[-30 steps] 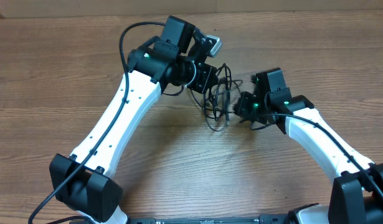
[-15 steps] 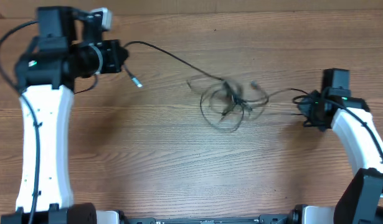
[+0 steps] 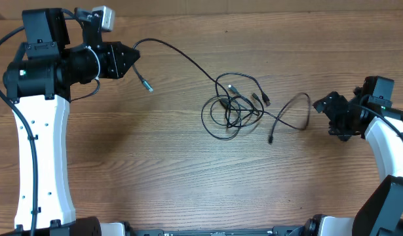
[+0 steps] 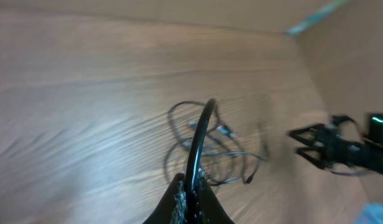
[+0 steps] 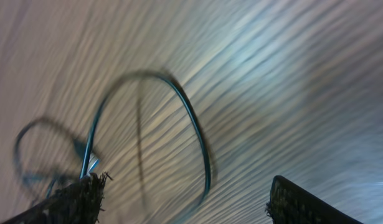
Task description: Untangle cables
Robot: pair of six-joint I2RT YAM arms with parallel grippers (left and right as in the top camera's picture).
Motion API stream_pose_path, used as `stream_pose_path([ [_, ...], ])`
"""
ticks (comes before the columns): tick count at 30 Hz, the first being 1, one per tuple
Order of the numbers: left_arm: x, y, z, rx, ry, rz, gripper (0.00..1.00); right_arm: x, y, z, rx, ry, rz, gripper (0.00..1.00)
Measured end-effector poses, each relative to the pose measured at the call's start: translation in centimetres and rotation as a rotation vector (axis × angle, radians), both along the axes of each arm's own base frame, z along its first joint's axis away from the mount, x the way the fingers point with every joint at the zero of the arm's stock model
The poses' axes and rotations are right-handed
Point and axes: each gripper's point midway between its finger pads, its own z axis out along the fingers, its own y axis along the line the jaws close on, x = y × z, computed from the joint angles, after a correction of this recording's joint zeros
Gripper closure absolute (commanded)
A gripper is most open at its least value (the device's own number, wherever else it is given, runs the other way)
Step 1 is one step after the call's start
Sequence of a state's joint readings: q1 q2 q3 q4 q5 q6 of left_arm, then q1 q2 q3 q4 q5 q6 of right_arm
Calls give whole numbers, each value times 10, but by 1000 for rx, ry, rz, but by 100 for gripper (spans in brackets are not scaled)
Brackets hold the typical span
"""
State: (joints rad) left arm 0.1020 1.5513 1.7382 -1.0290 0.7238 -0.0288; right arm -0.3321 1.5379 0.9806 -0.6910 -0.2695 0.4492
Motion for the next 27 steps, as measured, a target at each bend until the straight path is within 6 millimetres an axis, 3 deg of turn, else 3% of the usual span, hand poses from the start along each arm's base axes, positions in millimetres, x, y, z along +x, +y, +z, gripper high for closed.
stream_pose_path([
  [4, -10, -11, 25, -35, -88, -63, 96, 5, 28, 18, 91, -99, 167, 12],
  [9, -39, -18, 78, -39, -269, -88, 96, 12, 63, 78, 114, -356, 402, 11],
  [11, -56, -22, 112, -55, -382, -93, 96, 16, 99, 101, 119, -463, 559, 11],
  [13, -71, -27, 142, -83, -480, -111, 96, 16, 136, 109, 122, -516, 696, 11],
  [16, -87, -32, 170, -118, -566, -130, 96, 7, 194, 118, 124, -600, 915, 0],
  [20, -96, -36, 190, -168, -611, -133, 96, -9, 263, 128, 76, -709, 1147, 0],
  [27, -101, -44, 225, -282, -670, -148, 96, -23, 349, 134, 41, -885, 1347, 0],
])
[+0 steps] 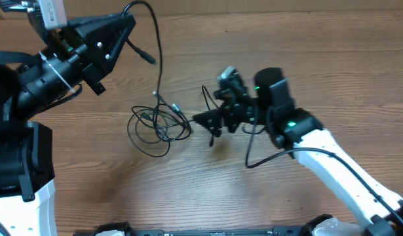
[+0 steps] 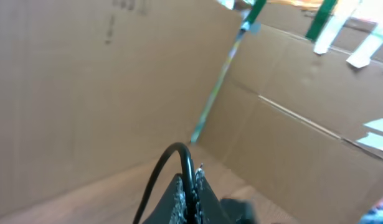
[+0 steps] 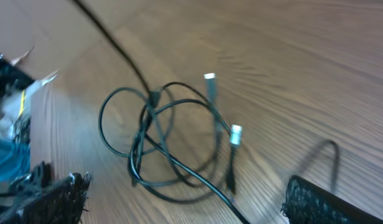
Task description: Untangle cables
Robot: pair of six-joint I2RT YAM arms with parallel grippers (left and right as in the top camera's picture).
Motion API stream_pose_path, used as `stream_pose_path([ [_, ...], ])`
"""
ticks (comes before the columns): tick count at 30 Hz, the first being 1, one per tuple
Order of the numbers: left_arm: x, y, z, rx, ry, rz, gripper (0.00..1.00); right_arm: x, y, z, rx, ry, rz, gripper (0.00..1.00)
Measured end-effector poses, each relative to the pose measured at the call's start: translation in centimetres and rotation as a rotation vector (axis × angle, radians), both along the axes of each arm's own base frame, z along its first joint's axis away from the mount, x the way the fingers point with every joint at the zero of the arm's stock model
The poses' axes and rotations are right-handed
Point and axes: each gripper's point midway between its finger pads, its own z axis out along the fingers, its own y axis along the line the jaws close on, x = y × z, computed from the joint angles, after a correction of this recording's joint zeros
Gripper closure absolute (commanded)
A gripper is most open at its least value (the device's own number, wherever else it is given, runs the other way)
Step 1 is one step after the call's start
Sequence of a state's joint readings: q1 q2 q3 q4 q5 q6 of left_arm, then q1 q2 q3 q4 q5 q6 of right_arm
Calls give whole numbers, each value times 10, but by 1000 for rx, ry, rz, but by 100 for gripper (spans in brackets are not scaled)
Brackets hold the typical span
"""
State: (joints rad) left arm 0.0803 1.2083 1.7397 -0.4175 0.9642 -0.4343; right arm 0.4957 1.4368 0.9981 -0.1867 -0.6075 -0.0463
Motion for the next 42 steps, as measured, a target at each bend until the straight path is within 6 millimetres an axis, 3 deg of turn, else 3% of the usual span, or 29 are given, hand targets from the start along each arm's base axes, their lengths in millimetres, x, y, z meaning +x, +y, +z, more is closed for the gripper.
stream_pose_path([
  [4, -10, -17, 12, -18, -42, -63, 96, -9, 39, -10, 14, -40, 84, 0],
  [7, -12, -28, 14, -29, -45, -80, 96, -14, 65, -11, 41, -95, 128, 23],
  [9, -15, -38, 20, -41, -66, -106, 96, -3, 74, -8, 48, -166, 91, 29],
  [12, -22, -48, 30, -59, -106, -143, 96, 21, 71, -17, 14, -211, -15, 29],
  [15, -29, -49, 47, -93, -164, -159, 96, 54, 54, -57, -98, -178, -203, 30],
  [18, -33, -48, 57, -112, -198, -166, 96, 72, 35, -87, -189, -147, -324, 32],
  [21, -35, -45, 64, -120, -231, -159, 96, 89, 4, -102, -271, -131, -454, 32],
  [24, -27, -33, 64, -117, -231, -112, 96, 100, -39, -120, -378, -73, -580, 31],
  [29, -1, 18, 56, -107, -174, 69, 96, 117, -158, -150, -550, 86, -842, 15],
  [30, 9, 44, 49, -108, -132, 161, 96, 120, -195, -154, -571, 130, -927, 12],
  [33, 18, 71, 35, -117, -51, 250, 96, 122, -242, -158, -589, 179, -1029, 6],
  [35, 23, 95, 24, -126, 4, 329, 96, 123, -262, -159, -590, 200, -1075, 0],
  [42, 24, 165, -4, -130, 111, 547, 96, 115, -322, -164, -593, 276, -1196, 0],
])
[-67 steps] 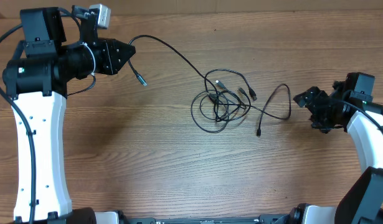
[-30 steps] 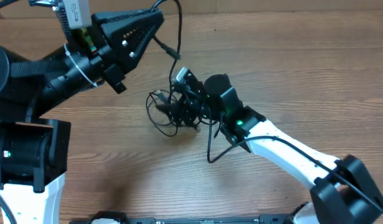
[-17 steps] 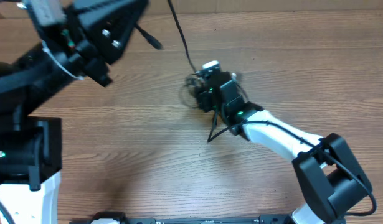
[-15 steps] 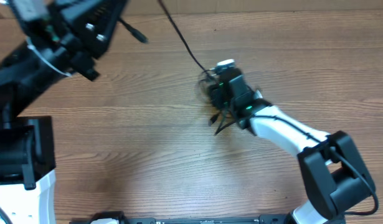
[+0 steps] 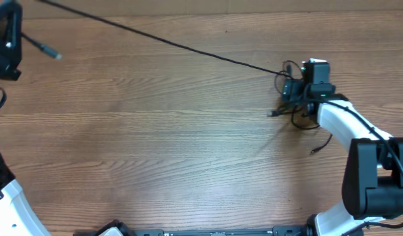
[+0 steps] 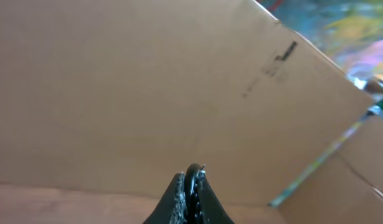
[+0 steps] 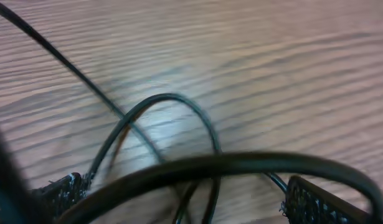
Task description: Untangle cables
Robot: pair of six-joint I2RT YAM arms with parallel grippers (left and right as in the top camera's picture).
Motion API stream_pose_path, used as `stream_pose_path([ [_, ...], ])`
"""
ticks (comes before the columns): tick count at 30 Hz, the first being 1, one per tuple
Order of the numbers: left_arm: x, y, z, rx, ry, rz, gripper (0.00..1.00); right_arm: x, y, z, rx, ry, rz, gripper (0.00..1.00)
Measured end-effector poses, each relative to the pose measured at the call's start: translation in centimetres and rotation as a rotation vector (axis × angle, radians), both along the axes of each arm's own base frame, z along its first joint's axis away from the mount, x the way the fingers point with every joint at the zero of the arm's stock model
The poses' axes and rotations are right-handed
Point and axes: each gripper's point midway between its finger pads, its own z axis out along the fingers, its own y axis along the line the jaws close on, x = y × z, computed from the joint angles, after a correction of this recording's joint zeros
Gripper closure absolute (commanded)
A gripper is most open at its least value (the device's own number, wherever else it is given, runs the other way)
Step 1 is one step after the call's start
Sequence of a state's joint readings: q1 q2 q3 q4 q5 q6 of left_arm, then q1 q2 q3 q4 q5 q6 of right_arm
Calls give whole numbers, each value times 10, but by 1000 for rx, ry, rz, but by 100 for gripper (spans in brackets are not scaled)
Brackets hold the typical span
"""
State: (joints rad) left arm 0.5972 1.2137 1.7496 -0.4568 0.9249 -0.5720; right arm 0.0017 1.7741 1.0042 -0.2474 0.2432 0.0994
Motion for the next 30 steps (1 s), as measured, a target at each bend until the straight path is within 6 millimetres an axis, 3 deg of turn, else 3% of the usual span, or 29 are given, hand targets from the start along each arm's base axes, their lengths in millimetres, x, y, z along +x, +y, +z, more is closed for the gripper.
stream_pose_path([
  [4, -3, 29, -22, 18, 77, 111, 96, -7, -42, -1, 9, 4, -96, 0],
  [7, 0, 48, -41, 13, 148, 206, 96, -11, -59, -3, 47, 5, -128, 0],
  [13, 20, 83, -81, -17, 280, 308, 96, -13, -67, -5, 141, -3, -127, 0],
  [17, 24, 91, -104, -56, 365, 328, 96, -21, -65, -10, 203, 25, -119, 0],
  [20, 23, 86, -115, -56, 415, 331, 96, -20, -45, -11, 313, 28, -58, 0],
  [26, 31, 44, -129, -18, 472, 218, 96, -28, -14, -8, 455, 57, 22, 0],
  [28, 33, 27, -132, -8, 489, 169, 96, -33, -10, -1, 474, 64, 28, 0],
  [30, 36, 3, -135, 25, 494, 99, 96, -38, -6, 19, 484, 43, 40, 0],
])
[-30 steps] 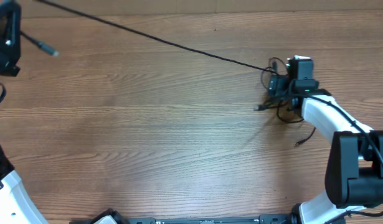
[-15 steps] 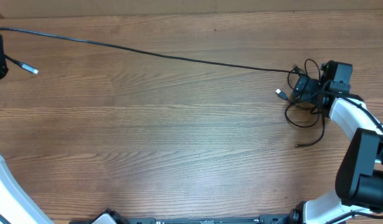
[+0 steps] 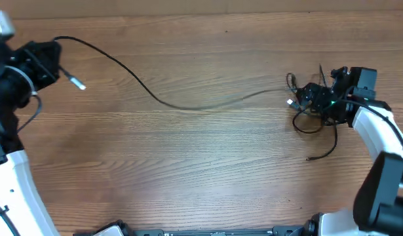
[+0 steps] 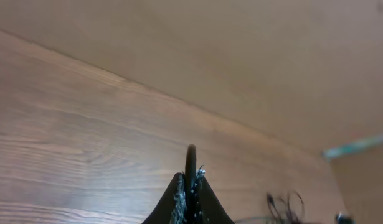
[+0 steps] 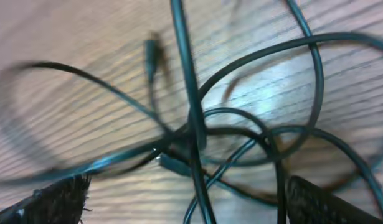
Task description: Untangle cables
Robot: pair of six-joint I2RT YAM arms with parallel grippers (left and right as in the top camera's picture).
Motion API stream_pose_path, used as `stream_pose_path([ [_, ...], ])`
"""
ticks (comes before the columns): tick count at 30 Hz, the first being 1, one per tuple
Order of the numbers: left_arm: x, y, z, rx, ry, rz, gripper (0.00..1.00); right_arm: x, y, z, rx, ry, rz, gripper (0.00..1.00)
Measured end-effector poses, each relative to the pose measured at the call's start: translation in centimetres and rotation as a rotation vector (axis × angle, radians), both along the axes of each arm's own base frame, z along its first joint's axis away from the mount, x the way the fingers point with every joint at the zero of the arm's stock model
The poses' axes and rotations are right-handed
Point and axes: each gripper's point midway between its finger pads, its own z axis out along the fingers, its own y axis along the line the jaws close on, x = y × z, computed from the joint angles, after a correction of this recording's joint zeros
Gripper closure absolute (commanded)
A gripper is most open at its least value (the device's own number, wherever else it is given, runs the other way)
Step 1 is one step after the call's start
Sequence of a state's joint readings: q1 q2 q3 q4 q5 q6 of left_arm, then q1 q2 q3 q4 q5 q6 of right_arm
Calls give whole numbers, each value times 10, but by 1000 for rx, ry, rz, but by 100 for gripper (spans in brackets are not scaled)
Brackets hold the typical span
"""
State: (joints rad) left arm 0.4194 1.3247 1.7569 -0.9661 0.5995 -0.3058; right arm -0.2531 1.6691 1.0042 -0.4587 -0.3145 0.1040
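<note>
A long black cable (image 3: 168, 103) lies in a slack curve across the table. My left gripper (image 3: 49, 60) is shut on it (image 4: 190, 163) close to its plug end (image 3: 77, 82), at the far left. The cable's other end runs into a small knot of black cables (image 3: 308, 118) at the right. My right gripper (image 3: 314, 98) sits over that knot, open. In the right wrist view its fingers (image 5: 61, 199) stand wide apart, with crossing cable strands (image 5: 192, 134) between them. A loose tail (image 3: 322, 154) trails toward the front.
The wooden table (image 3: 201, 170) carries only the cables. A cardboard wall (image 4: 241, 50) rises behind the back edge. The white left arm (image 3: 18, 183) stands along the left side, and the right arm (image 3: 384, 144) along the right.
The long cable was stretched straight from the upper left to the knot; now it lies slack in a curve. My left gripper is lower and further in. The right gripper stays at the knot.
The tangle lay mid-table, my left gripper shut on one cable near its end and the right gripper open at the far right. Then the tangle was left of centre with the right gripper beside it. Later it sat at the right, cable taut, now slack.
</note>
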Motion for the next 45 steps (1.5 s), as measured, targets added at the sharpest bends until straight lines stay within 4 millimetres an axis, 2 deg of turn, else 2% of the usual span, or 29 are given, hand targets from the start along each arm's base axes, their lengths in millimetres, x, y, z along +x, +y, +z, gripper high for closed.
stream_pose_path([
  [3, 0, -31, -6, 22, 20, -98, 96, -6, 4, 23, 4, -31, 2, 0],
  [6, -7, -56, -21, 41, 91, -158, 96, -12, 6, 35, 29, -34, -25, 0],
  [9, -11, -69, -31, 75, 131, -188, 96, -20, 11, 33, 89, 12, -74, 0],
  [15, -16, -95, -35, 128, 135, -279, 95, -28, 23, 32, 278, 106, -250, 0],
  [18, -16, -100, -35, 133, 134, -294, 95, -32, 44, 40, 464, 168, -309, 0],
  [21, -17, -105, -35, 137, 131, -308, 96, -33, 80, 53, 616, 212, -265, 0],
  [26, -18, -112, -36, 140, 132, -327, 96, -38, 142, 49, 547, 248, -140, 0],
  [28, -18, -112, -36, 140, 135, -328, 96, -42, 158, 42, 486, 263, -145, 2],
  [31, -19, -112, -36, 140, 136, -328, 96, -40, 152, 29, 365, 255, -259, 6],
  [36, -20, -112, -38, 141, 142, -330, 96, -26, 109, 22, 201, 167, -494, 8],
  [39, -20, -112, -38, 141, 143, -330, 96, -14, 96, 17, 156, 118, -550, 16],
  [41, -20, -112, -38, 140, 144, -330, 96, -11, 92, 5, 126, 126, -561, 23],
  [43, -21, -112, -39, 139, 150, -330, 96, -13, 89, -12, 94, 157, -572, 27],
  [45, -21, -112, -40, 138, 153, -330, 96, -13, 88, -28, 72, 181, -572, 36],
])
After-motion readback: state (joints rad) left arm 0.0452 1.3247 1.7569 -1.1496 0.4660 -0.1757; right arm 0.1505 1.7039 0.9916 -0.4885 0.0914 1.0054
